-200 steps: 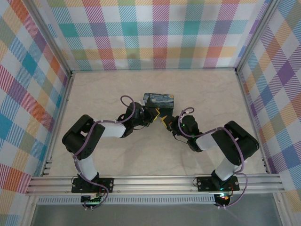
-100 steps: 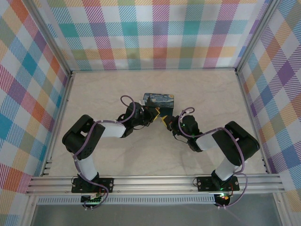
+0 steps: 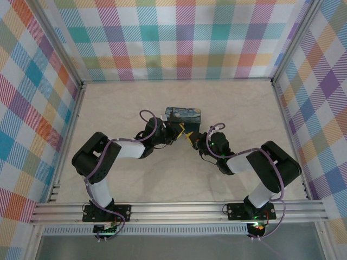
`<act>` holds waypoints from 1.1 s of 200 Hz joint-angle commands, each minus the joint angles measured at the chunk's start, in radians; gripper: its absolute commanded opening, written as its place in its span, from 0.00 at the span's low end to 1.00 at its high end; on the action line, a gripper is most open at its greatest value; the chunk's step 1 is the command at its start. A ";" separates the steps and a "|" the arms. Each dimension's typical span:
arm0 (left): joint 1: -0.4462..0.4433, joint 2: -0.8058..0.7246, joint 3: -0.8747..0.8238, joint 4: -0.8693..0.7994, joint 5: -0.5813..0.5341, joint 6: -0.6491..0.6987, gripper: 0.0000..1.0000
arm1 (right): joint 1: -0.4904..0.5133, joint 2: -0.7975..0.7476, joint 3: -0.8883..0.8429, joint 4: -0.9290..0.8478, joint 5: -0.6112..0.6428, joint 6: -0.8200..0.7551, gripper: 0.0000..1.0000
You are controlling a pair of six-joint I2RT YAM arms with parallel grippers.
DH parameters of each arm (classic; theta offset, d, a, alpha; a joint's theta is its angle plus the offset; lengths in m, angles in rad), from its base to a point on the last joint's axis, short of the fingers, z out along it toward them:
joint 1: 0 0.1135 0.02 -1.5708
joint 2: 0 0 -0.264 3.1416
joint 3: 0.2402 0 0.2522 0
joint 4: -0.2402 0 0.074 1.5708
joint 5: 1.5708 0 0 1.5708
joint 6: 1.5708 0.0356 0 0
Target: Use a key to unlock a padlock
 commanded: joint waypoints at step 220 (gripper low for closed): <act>-0.036 0.016 -0.002 0.092 0.042 -0.030 0.04 | 0.045 0.205 0.038 0.362 0.118 0.410 0.00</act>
